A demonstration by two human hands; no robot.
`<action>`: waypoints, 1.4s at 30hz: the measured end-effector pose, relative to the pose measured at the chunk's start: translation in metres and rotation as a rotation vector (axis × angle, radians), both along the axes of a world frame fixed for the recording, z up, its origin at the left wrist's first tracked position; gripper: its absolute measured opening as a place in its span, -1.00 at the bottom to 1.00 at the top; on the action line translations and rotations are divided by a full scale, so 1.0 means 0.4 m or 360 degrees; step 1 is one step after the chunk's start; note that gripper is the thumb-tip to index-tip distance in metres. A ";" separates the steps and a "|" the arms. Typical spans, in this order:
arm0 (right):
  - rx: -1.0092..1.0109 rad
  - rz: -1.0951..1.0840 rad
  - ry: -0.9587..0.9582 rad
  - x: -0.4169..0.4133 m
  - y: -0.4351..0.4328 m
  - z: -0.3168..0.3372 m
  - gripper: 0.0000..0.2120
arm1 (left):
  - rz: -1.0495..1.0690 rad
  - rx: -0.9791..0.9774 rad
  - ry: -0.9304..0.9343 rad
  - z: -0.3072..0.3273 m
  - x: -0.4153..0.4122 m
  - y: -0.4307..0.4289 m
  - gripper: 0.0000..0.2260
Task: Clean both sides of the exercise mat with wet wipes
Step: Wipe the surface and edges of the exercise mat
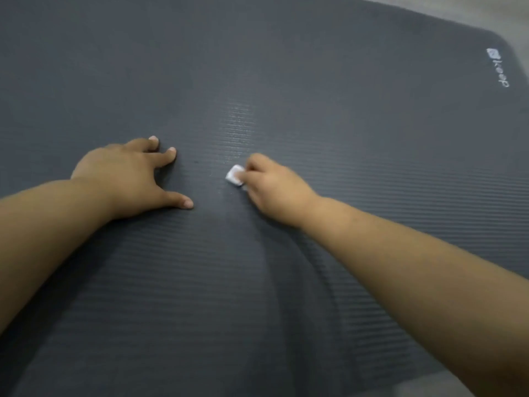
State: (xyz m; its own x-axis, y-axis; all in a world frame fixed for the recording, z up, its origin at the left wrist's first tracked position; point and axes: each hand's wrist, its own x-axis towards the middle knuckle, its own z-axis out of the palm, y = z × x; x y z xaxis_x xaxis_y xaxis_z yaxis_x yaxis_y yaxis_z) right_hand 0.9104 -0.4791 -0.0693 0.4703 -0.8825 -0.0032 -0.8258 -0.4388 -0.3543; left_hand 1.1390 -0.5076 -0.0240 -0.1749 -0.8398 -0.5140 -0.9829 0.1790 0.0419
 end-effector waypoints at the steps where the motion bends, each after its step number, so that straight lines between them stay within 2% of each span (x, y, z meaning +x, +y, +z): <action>1: -0.0131 -0.0193 0.0010 -0.055 -0.019 -0.010 -0.82 | -0.0009 -0.0007 0.0021 0.001 0.008 -0.005 -0.13; 3: -0.0200 -0.0769 0.0129 -0.176 -0.051 -0.014 -0.79 | -0.0035 -0.0024 0.0037 -0.004 0.017 -0.010 -0.24; 5: -0.0063 -0.1285 0.0279 -0.269 -0.067 -0.010 -0.73 | -0.0047 -0.0053 0.0022 -0.013 0.016 -0.011 -0.28; 8: -0.0022 -0.1631 0.0253 -0.235 -0.103 -0.012 -0.73 | -0.0039 -0.0091 0.0005 -0.028 0.014 -0.009 -0.26; 11: -0.0051 -0.1396 0.0089 -0.075 -0.149 -0.033 -0.73 | -0.0016 -0.0127 0.0040 -0.035 0.015 -0.005 -0.24; 14: -0.0077 -0.0765 -0.0108 0.060 -0.149 -0.048 -0.80 | 0.0040 -0.0126 0.0095 -0.028 0.017 -0.011 -0.22; 17: -0.0167 -0.0234 -0.0158 0.051 -0.139 -0.035 -0.87 | 0.0071 -0.0132 0.0137 -0.022 0.023 -0.015 -0.22; 19: -0.0226 -0.0382 -0.0077 -0.033 -0.163 -0.024 -0.84 | 0.0072 -0.0128 0.0148 -0.024 0.027 -0.015 -0.23; 22: -0.0217 -0.1212 0.0182 -0.212 -0.207 -0.020 -0.74 | 0.0065 -0.0140 0.0130 -0.030 0.026 -0.013 -0.23; 24: -0.0169 -0.1560 0.0174 -0.235 -0.211 -0.029 -0.71 | 0.0068 -0.0153 0.0101 -0.033 0.025 -0.013 -0.23; 25: -0.0130 -0.1584 0.0129 -0.203 -0.206 -0.034 -0.72 | 0.0069 -0.0155 0.0087 -0.035 0.024 -0.013 -0.23; 27: -0.0088 -0.1377 0.0035 -0.090 -0.180 -0.043 -0.72 | 0.0056 -0.0153 0.0057 -0.037 0.018 -0.012 -0.22; 29: -0.0066 -0.0930 -0.0162 0.055 -0.116 -0.048 -0.77 | 0.0041 -0.0135 0.0006 -0.037 0.014 -0.008 -0.23; 31: 0.0009 -0.0416 -0.0236 0.170 -0.010 -0.041 -0.84 | 0.0024 -0.0107 -0.0027 -0.036 0.009 0.003 -0.25; 33: 0.0030 -0.0238 -0.0315 0.177 0.064 -0.039 -0.87 | 0.0005 -0.0096 -0.0024 -0.034 0.004 0.015 -0.28; 35: -0.0048 -0.0357 -0.0325 0.096 0.077 -0.044 -0.86 | -0.0004 -0.0088 -0.0020 -0.030 0.000 0.028 -0.33; 38: -0.0184 -0.0763 -0.0105 -0.068 0.060 -0.058 -0.84 | -0.0060 -0.0093 -0.0034 -0.019 -0.015 0.053 -0.47; 40: -0.0063 -0.1056 -0.0013 -0.123 0.064 -0.044 -0.81 | -0.0131 -0.0058 -0.0040 -0.009 -0.027 0.075 -0.55; 42: 0.0029 -0.1271 -0.0084 -0.109 0.081 -0.023 -0.79 | -0.0215 0.0093 -0.0047 0.008 -0.037 0.094 -0.52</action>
State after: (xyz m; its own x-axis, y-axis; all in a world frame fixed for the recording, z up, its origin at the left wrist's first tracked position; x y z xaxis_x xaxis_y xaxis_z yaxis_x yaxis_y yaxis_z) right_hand 0.8667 -0.4467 -0.0786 -0.3037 -0.9526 -0.0162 -0.8698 0.2842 -0.4033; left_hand 1.1243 -0.4698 -0.0210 -0.2685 -0.7782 -0.5678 -0.9510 0.3081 0.0273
